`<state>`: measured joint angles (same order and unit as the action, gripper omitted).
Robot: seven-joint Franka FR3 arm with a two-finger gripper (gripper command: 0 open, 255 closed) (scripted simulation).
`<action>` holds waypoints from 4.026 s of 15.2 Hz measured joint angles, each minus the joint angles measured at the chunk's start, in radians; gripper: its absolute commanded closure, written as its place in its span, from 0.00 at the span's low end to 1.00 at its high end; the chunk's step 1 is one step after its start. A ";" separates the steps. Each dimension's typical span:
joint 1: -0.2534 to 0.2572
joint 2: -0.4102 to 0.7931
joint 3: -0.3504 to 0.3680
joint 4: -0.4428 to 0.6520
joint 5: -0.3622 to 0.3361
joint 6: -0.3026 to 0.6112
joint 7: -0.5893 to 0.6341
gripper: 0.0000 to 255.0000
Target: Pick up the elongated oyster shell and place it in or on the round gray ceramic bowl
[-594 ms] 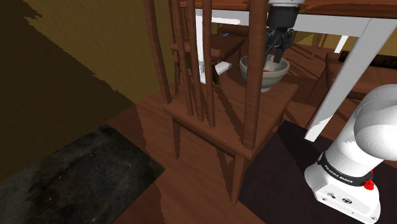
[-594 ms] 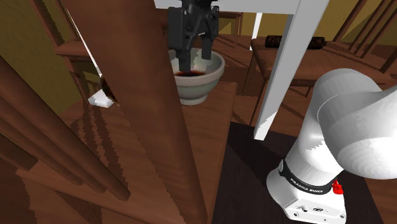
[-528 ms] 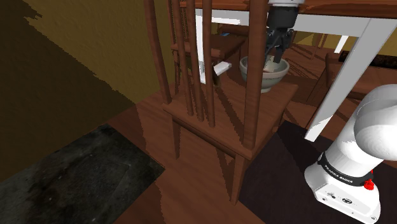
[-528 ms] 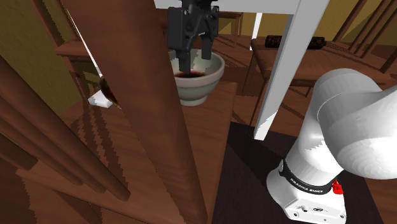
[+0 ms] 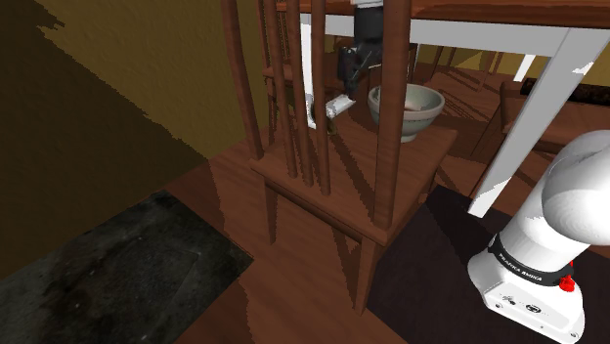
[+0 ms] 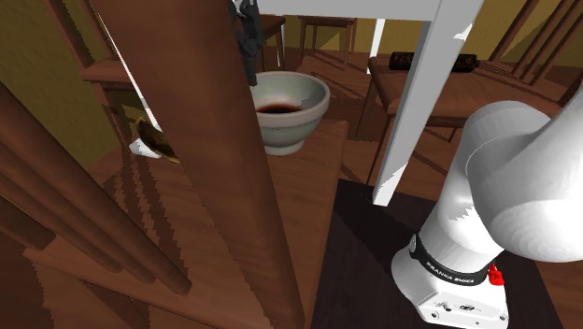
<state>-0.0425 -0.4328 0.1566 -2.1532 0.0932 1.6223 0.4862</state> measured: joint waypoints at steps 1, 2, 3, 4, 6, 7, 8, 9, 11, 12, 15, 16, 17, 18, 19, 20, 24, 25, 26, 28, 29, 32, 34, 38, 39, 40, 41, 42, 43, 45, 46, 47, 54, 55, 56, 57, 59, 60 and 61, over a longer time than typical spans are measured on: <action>-0.008 0.052 0.017 0.049 -0.010 -0.013 0.049 0.00; -0.012 0.100 0.037 0.085 -0.018 -0.016 0.101 0.00; -0.015 0.161 0.059 0.147 -0.028 -0.034 0.160 0.00; -0.018 0.215 0.074 0.202 -0.040 -0.052 0.214 0.00; -0.021 0.338 0.099 0.326 -0.071 -0.090 0.319 0.00; -0.020 0.390 0.106 0.383 -0.086 -0.115 0.367 0.00; -0.016 0.439 0.113 0.434 -0.098 -0.133 0.411 0.00; -0.015 0.459 0.114 0.446 -0.104 -0.133 0.430 0.00; -0.013 0.468 0.115 0.435 -0.107 -0.120 0.446 0.00; -0.013 0.469 0.115 0.425 -0.107 -0.110 0.449 0.00; -0.014 0.457 0.114 0.371 -0.105 -0.068 0.448 0.00; -0.014 0.455 0.114 0.358 -0.104 -0.057 0.449 0.00; -0.015 0.452 0.113 0.350 -0.104 -0.052 0.447 0.00; -0.015 0.451 0.113 0.346 -0.104 -0.049 0.447 0.00; -0.015 0.451 0.113 0.345 -0.104 -0.048 0.447 0.00; -0.015 0.451 0.113 0.344 -0.104 -0.047 0.447 0.00; -0.016 0.451 0.113 0.344 -0.104 -0.046 0.447 1.00; -0.016 0.451 0.113 0.344 -0.104 -0.046 0.447 1.00; -0.016 0.451 0.113 0.344 -0.104 -0.046 0.447 1.00; -0.016 0.451 0.113 0.344 -0.104 -0.046 0.447 1.00; -0.016 0.451 0.113 0.344 -0.104 -0.046 0.447 1.00; -0.016 0.451 0.113 0.344 -0.104 -0.046 0.447 1.00; -0.016 0.451 0.113 0.344 -0.104 -0.046 0.447 0.00; -0.022 0.383 0.099 0.246 -0.096 0.154 -0.038 0.00; -0.021 0.379 0.098 0.230 -0.094 0.180 -0.090 0.00; -0.021 0.377 0.097 0.214 -0.094 0.201 -0.118 0.00; -0.021 0.377 0.097 0.203 -0.093 0.214 -0.132 0.00; -0.021 0.378 0.096 0.189 -0.094 0.232 -0.139 0.00; -0.022 0.379 0.096 0.176 -0.094 0.246 -0.144 0.00; -0.020 0.383 0.097 0.153 -0.095 0.274 -0.143 0.00; -0.020 0.383 0.097 0.149 -0.095 0.278 -0.144 0.00; -0.020 0.383 0.097 0.147 -0.095 0.280 -0.144 0.00; -0.024 0.377 0.093 0.151 -0.110 0.280 -0.144 1.00; -0.023 0.378 0.094 0.154 -0.107 0.279 -0.143 1.00; -0.023 0.377 0.094 0.155 -0.103 0.280 -0.143 1.00; -0.022 0.377 0.094 0.154 -0.101 0.281 -0.143 1.00; -0.022 0.377 0.095 0.155 -0.099 0.282 -0.142 1.00; -0.021 0.377 0.096 0.155 -0.098 0.282 -0.141 1.00; -0.021 0.376 0.096 0.155 -0.097 0.283 -0.141 1.00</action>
<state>-0.0631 -0.0564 0.2530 -1.9979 -0.0040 1.9049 0.3452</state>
